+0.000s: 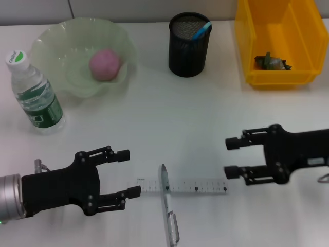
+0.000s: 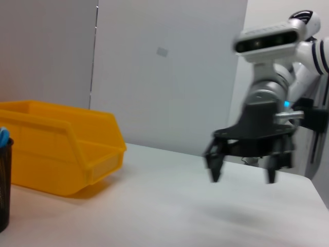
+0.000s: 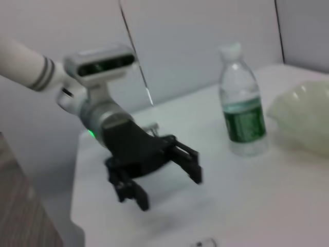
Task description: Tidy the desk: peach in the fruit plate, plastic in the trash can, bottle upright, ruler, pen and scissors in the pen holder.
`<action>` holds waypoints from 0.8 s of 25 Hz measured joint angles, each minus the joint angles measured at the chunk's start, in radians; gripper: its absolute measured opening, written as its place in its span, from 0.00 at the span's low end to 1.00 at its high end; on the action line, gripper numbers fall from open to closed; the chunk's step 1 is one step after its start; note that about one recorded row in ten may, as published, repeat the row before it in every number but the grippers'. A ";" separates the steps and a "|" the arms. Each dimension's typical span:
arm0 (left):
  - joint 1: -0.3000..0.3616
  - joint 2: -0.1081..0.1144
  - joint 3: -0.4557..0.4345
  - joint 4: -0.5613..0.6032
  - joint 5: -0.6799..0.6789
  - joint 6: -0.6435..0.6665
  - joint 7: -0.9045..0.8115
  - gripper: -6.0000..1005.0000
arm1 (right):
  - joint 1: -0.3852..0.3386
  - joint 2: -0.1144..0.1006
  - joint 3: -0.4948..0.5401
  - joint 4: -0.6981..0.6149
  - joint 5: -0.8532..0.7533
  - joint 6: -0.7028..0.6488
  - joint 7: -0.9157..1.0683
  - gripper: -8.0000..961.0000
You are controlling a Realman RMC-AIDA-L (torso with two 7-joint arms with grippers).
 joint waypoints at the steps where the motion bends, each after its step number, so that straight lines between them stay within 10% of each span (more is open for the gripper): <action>1: -0.001 0.002 0.006 0.002 0.000 0.002 0.000 0.78 | 0.025 0.008 -0.006 -0.017 -0.034 0.016 0.040 0.70; 20: -0.011 0.010 0.069 0.064 0.000 -0.010 -0.018 0.78 | 0.342 0.009 -0.267 -0.059 -0.205 0.025 0.255 0.69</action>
